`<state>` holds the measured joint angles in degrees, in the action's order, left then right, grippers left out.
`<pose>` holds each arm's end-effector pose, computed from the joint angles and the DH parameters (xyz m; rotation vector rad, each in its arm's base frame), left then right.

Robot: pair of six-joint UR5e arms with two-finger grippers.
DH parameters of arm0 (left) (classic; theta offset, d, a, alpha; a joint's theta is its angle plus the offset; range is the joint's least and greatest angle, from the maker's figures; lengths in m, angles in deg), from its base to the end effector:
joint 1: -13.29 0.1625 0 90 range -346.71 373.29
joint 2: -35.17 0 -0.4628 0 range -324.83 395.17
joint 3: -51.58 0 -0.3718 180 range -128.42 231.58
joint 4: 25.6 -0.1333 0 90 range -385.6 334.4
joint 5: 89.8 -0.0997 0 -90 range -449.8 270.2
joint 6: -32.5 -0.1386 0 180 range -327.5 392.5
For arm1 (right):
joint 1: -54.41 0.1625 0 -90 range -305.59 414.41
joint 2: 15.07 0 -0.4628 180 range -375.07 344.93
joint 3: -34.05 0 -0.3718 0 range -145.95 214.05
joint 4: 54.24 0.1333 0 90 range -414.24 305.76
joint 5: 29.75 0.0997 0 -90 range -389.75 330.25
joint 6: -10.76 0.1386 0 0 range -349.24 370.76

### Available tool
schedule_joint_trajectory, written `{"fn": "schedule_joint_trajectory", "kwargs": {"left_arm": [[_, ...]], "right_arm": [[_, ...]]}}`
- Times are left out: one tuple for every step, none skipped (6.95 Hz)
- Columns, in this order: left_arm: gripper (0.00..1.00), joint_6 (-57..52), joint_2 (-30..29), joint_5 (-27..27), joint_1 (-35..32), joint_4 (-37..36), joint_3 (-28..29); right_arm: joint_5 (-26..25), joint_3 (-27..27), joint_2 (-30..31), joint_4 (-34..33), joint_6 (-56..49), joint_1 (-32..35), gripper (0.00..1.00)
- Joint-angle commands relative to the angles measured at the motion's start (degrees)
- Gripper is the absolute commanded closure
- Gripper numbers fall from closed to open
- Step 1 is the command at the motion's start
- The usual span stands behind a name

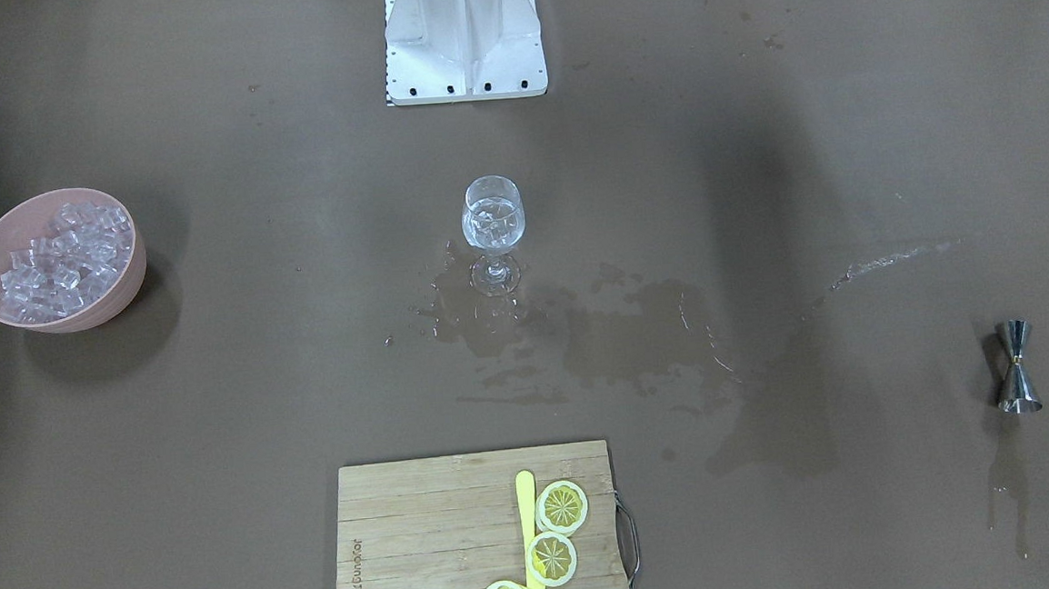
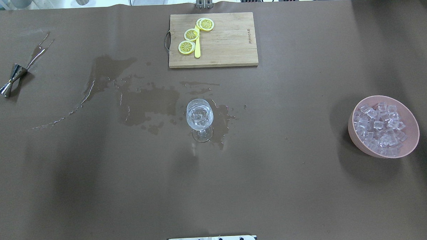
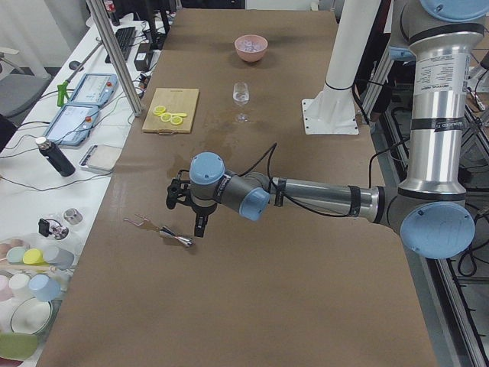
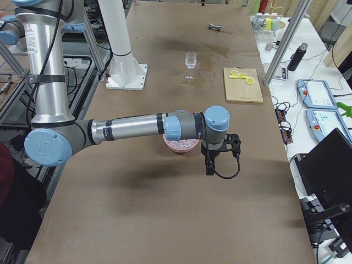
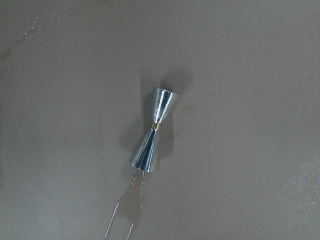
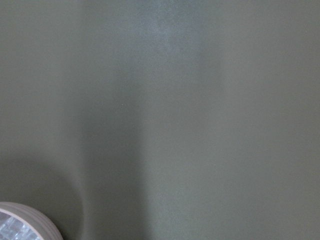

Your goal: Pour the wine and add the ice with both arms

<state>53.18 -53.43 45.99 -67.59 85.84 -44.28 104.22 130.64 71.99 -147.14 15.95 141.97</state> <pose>0.0443 -0.4904 0.6396 0.2110 0.8675 -0.0076 0.0157 -0.5021 0.6507 0.0587 -0.7721 0.0012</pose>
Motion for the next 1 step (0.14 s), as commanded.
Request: {"fn": "schedule_joint_trajectory", "kwargs": {"left_arm": [[0.03,-0.4,-0.2,0.0,-0.1,-0.7,-0.1]], "right_arm": [[-0.4,-0.1,-0.1,0.0,0.3,0.1,0.01]]}}
